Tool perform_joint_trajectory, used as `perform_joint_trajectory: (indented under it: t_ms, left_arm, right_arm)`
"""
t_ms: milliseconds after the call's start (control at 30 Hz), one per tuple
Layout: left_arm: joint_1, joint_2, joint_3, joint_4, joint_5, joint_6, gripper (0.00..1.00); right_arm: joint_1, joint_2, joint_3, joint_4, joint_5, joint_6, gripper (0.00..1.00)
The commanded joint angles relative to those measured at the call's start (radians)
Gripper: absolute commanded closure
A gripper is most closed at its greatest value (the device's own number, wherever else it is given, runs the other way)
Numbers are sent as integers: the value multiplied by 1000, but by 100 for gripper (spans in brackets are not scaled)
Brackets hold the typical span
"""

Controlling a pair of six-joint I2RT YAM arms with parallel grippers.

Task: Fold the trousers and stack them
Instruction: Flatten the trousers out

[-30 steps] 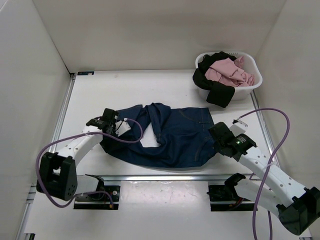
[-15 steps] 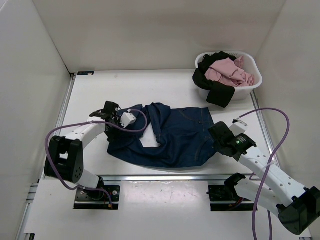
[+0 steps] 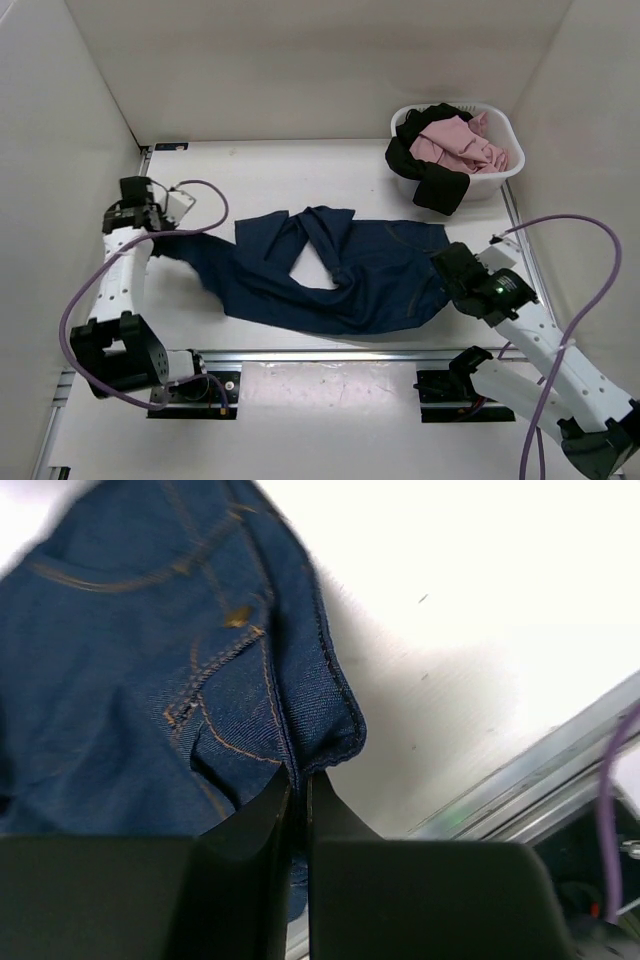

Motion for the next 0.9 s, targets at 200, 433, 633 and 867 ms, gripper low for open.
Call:
perform_joint_trajectory:
  t_ms: [200, 433, 633, 867]
  left_arm:
    - [200, 89, 208, -250, -75, 210, 86]
    - [176, 426, 299, -311, -107, 186, 86]
    - [127, 719, 498, -397, -84, 83, 63]
    - [117, 1019, 1093, -413, -75, -86, 33]
  right_arm:
    - [-3, -82, 189, -246, 239, 71, 100]
    - [-3, -79, 122, -118, 211, -15, 100]
    - [-3, -1, 41, 20, 159, -72, 100]
    - [-3, 111, 4, 79, 102, -90, 100]
